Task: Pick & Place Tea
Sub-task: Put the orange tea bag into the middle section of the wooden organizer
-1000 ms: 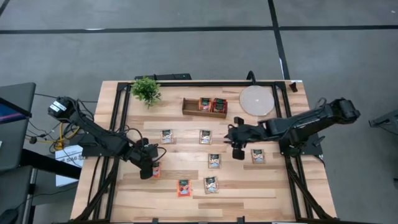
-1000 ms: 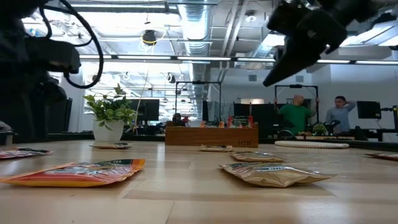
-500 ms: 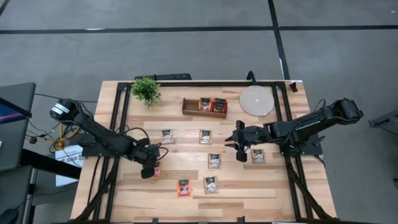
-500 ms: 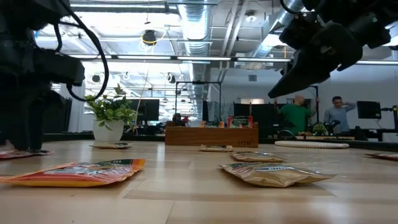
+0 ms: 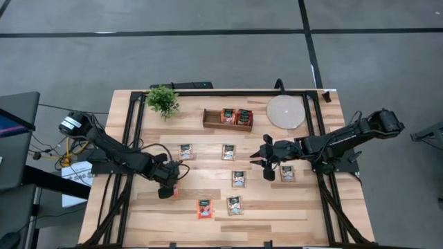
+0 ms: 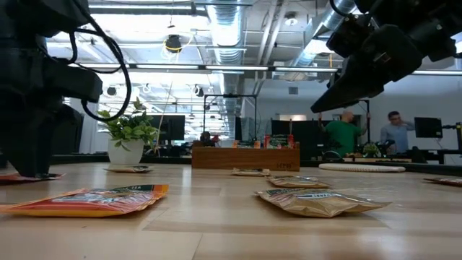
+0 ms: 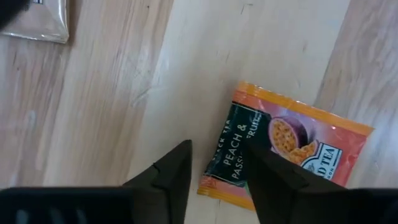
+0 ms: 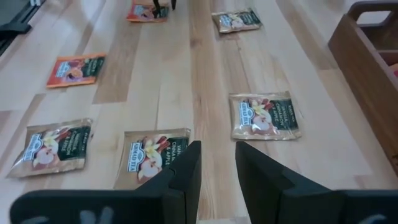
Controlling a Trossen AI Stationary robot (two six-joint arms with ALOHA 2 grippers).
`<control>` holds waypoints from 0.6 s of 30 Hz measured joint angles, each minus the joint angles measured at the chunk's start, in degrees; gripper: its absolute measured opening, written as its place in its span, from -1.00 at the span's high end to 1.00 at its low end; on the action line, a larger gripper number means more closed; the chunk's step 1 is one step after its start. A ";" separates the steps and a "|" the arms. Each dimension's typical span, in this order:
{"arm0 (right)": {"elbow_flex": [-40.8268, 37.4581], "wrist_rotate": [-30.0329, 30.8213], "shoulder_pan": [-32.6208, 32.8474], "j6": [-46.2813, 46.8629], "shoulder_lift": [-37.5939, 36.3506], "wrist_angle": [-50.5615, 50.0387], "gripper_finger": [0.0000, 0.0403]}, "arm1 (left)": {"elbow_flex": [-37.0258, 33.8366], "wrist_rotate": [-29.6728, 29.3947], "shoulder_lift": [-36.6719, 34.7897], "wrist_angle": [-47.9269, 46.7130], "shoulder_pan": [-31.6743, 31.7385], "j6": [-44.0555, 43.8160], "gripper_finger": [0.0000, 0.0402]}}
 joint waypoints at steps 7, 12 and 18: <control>0.00 -1.49 0.00 0.57 0.00 0.19 0.54 | 1.49 -2.13 0.01 0.11 0.00 1.86 0.80; 0.02 -1.46 0.00 0.57 0.00 0.48 0.54 | 1.53 -3.53 -0.01 0.20 0.00 1.77 0.98; 0.02 -1.46 0.00 0.57 0.00 0.47 0.54 | 1.53 -4.06 -0.03 0.38 0.00 3.49 0.99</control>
